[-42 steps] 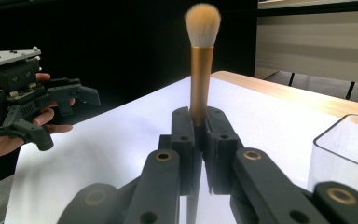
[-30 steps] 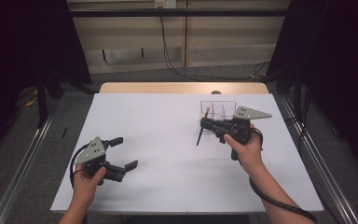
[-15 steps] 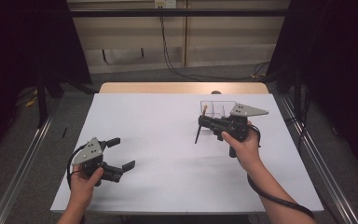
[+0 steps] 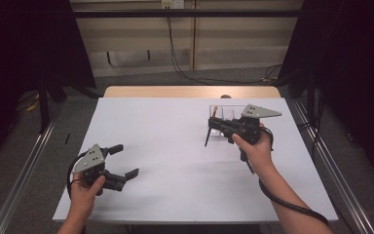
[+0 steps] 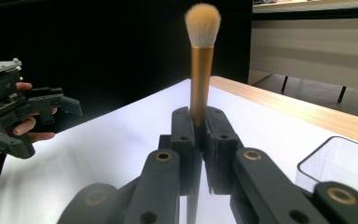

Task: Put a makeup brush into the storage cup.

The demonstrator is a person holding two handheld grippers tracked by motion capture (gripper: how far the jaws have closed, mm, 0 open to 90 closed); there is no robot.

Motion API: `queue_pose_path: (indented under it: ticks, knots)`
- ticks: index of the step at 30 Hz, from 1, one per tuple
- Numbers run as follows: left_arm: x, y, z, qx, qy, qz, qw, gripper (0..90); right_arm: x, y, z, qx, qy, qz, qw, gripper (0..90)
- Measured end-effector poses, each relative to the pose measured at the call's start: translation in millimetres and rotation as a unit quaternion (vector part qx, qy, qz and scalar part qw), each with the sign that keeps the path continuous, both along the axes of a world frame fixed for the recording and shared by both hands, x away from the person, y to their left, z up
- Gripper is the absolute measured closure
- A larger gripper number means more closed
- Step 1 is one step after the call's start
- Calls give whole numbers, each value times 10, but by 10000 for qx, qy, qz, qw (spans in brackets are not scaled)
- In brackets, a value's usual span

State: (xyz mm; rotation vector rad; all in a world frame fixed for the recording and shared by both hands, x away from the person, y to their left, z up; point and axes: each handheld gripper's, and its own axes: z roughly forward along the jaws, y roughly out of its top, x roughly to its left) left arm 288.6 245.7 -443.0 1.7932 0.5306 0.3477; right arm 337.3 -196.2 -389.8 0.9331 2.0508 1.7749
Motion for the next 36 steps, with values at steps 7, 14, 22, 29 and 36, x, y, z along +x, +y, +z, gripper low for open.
queue_pose_path:
  ticks: [7,14,22,29,36]
  knots:
    - [-3,27,-9,-30,-43,42,10000,0,45,-11,12,-58,-5,-61,10000,838]
    - [-9,43,-23,-113,-34,56,9999,0,79,-28,45,-76,-32,-118,9999,837]
    - [-13,44,-41,-163,-11,59,9998,0,159,-49,113,-199,-95,-230,9995,838]
    - [-11,43,-45,-173,-15,66,9998,0,238,-58,171,-245,-128,-302,9992,837]
    - [-16,48,-41,-176,-47,66,9998,0,318,-36,233,-269,-140,-346,9989,837]
